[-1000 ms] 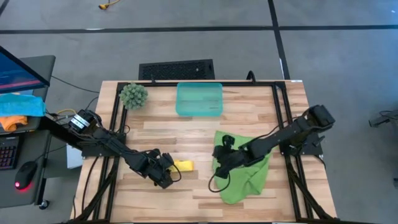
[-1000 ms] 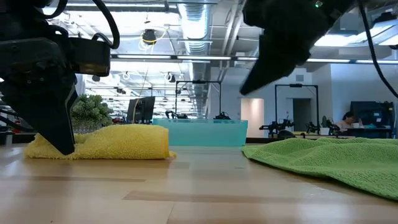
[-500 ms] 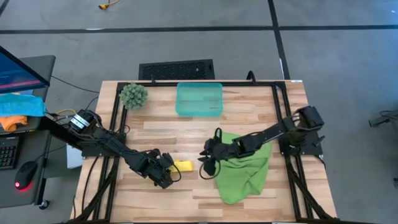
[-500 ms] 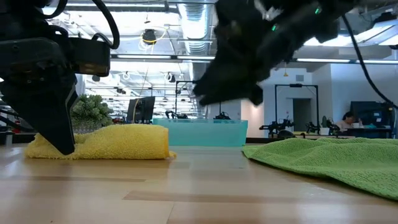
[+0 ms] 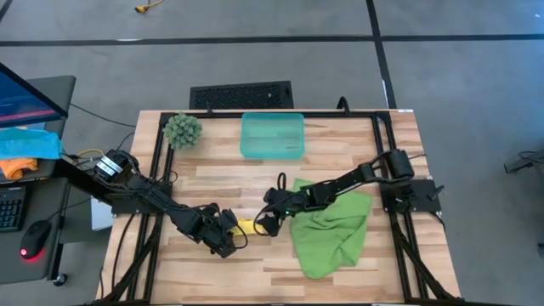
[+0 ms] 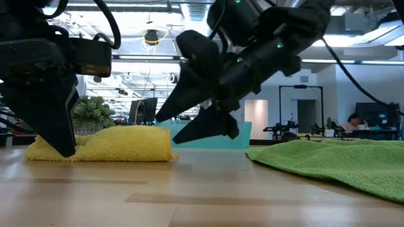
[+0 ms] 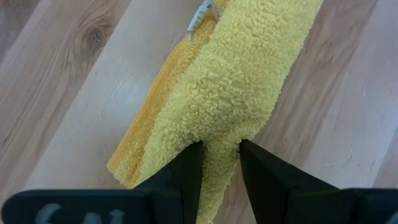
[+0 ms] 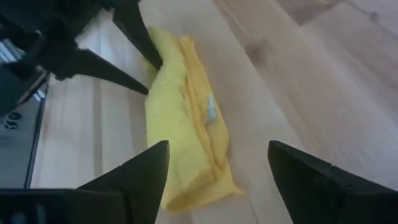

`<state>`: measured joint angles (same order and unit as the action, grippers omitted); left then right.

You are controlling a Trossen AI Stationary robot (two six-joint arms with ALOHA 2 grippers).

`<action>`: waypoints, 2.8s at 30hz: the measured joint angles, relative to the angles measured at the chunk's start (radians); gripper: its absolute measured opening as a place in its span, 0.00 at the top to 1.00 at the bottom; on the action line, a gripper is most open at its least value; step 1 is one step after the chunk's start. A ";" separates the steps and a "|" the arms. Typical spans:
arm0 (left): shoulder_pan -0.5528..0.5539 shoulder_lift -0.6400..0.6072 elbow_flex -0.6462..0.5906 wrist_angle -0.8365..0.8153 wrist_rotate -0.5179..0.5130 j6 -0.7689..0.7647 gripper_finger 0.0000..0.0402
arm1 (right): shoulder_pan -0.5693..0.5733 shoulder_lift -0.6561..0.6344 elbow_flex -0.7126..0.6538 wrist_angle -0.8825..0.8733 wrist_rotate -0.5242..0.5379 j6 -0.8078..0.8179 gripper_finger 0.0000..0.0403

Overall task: Roll microfiber towels into tight, uniform cylinder then place into a basket
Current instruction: Put the yellow microfiber cloth into the green bin

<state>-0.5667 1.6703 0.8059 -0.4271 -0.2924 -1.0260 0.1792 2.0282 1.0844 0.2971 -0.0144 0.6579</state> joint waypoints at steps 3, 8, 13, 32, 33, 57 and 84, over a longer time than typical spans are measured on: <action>0.000 0.000 0.000 0.000 0.000 0.000 0.74 | -0.007 0.044 0.035 0.008 -0.046 0.000 0.26; 0.000 0.000 0.000 0.000 0.000 0.000 0.74 | -0.007 0.109 0.088 0.010 -0.131 -0.003 0.26; 0.000 0.000 0.000 0.000 -0.001 -0.001 0.74 | -0.009 0.130 0.107 -0.023 -0.139 -0.004 0.26; 0.017 0.001 0.005 0.003 -0.028 0.048 0.74 | 0.003 0.135 0.102 -0.067 -0.144 -0.011 0.79; 0.017 0.002 0.009 0.002 -0.035 0.055 0.74 | 0.004 0.135 0.102 -0.067 -0.147 -0.020 0.83; -0.052 -0.227 0.066 -0.276 -0.235 0.114 0.74 | 0.004 0.133 0.101 -0.084 -0.143 -0.055 0.95; -0.068 -0.380 -0.266 0.084 -0.201 -0.203 0.43 | 0.010 0.133 0.100 -0.083 -0.114 -0.082 0.95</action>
<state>-0.6352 1.2903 0.5394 -0.3429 -0.4939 -1.2290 0.1894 2.1616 1.1848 0.2141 -0.1287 0.5755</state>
